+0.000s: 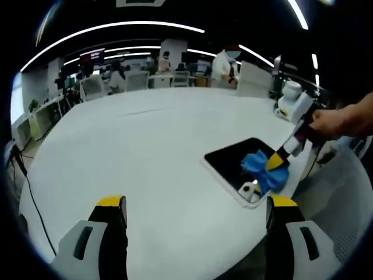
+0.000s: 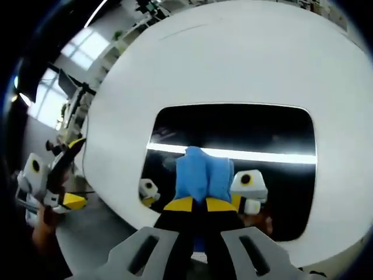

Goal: Wipe the mirror surface with the cleaning cloth until all visible marks leave the cleaned area.

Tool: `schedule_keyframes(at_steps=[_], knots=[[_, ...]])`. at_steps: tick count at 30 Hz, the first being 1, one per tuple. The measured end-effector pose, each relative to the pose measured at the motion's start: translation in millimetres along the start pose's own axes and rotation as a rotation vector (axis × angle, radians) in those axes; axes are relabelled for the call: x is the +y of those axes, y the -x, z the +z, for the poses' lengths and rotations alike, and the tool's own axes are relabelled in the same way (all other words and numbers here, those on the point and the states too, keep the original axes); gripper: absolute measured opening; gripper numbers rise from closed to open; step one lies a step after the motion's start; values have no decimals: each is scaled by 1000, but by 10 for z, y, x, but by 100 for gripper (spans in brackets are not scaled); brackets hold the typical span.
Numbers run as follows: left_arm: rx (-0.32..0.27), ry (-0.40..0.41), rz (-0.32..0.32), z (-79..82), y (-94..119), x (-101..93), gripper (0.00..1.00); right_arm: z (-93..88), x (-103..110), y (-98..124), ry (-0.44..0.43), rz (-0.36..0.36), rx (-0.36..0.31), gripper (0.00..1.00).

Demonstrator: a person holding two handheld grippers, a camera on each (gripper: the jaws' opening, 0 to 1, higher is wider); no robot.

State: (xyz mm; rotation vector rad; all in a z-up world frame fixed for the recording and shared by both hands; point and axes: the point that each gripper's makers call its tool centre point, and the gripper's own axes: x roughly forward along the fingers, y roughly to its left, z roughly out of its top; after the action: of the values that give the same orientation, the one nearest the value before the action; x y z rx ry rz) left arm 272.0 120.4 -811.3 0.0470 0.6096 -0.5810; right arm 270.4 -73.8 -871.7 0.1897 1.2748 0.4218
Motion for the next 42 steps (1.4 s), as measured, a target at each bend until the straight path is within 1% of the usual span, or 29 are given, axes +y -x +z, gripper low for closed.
schedule_keyframes(at_steps=[2,5,9,12,14,15,17,18,21,25,27,31,33,35,36,40,42], knots=[[6,-18,2,-11,8,-8,99,6,45,-20,8,3,-1,0],[8,-12,-2,-21,-9,1,99,-14,159,-34,23,9,5,0],[5,-19,1,-18,-13,15,99,-20,253,-53,32,12,10,0],[-1,-16,-7,-10,-30,16,99,-1,264,-76,30,11,8,0],[-20,-5,-15,31,-46,11,99,10,272,-90,20,17,3,0],[-21,-9,-17,40,-49,8,99,14,260,-98,12,8,5,0],[-17,-25,-30,34,-63,-26,99,25,296,-115,22,10,1,0],[-3,-27,-46,0,-80,-52,99,30,317,-123,27,12,-2,0],[-16,-25,-45,19,-76,-45,99,36,384,-139,32,10,-5,0],[12,-32,-44,-41,-96,-39,99,39,465,-175,12,15,-3,0],[17,-49,-34,-46,-96,-23,99,57,505,-215,10,16,-2,0],[23,-48,-45,-60,-103,-47,99,62,591,-237,14,15,1,0],[24,-47,-43,-60,-94,-51,99,70,605,-254,22,10,0,0],[29,-29,-42,-82,-92,-49,99,78,596,-268,24,8,0,0],[32,-22,-39,-89,-87,-49,99,77,609,-277,14,16,-1,0],[29,-15,-40,-71,-76,-49,99,73,605,-258,7,12,7,0],[17,-36,-48,-38,-65,-86,99,74,602,-262,-2,17,10,0]])
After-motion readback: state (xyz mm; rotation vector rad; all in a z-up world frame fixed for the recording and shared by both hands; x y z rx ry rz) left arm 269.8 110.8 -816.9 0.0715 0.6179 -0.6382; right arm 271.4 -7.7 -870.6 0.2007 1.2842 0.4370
